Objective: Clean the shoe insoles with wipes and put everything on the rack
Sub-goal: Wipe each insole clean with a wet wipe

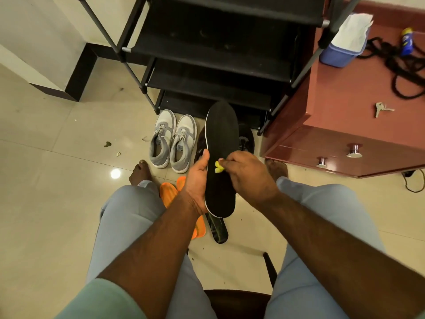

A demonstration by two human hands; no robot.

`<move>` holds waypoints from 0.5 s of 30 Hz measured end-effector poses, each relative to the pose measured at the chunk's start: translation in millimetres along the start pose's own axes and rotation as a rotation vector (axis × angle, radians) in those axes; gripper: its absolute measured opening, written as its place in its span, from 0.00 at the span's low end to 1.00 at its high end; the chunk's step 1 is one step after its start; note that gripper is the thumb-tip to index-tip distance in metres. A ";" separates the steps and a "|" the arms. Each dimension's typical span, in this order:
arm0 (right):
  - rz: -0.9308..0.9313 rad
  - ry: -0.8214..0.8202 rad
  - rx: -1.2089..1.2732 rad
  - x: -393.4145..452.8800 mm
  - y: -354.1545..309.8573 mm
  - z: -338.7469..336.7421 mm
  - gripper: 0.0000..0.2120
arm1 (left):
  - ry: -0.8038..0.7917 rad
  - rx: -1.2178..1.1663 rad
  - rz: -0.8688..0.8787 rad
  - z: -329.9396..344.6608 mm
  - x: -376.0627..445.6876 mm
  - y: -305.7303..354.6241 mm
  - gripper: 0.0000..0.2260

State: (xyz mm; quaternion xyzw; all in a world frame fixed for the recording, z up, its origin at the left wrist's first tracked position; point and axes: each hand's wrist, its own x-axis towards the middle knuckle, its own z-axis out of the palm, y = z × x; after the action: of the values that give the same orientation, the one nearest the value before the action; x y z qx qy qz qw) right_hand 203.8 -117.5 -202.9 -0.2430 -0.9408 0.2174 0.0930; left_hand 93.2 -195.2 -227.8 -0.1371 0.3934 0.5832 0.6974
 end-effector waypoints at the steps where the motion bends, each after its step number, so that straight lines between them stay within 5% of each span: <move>1: -0.022 -0.010 0.017 -6.2 -4.8 -0.3 0.13 | -0.004 -0.007 0.018 -0.9 -0.1 3.0 0.29; 5: -0.137 -0.124 0.100 -37.7 -24.7 -2.5 0.12 | -0.017 -0.042 0.054 -5.1 3.2 11.5 0.33; 12: 0.109 0.001 0.015 -0.7 7.9 2.2 0.12 | -0.035 -0.061 -0.007 -1.7 6.7 -3.6 0.29; 15: 0.047 -0.043 0.112 -27.2 -15.0 2.6 0.14 | -0.037 -0.043 -0.003 -7.0 8.2 2.1 0.33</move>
State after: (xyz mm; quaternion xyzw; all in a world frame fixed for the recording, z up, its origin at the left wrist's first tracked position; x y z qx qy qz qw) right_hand 220.3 -143.8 -200.3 -0.2547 -0.9230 0.2771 0.0809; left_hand 88.7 -193.3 -237.6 -0.1418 0.3674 0.5928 0.7025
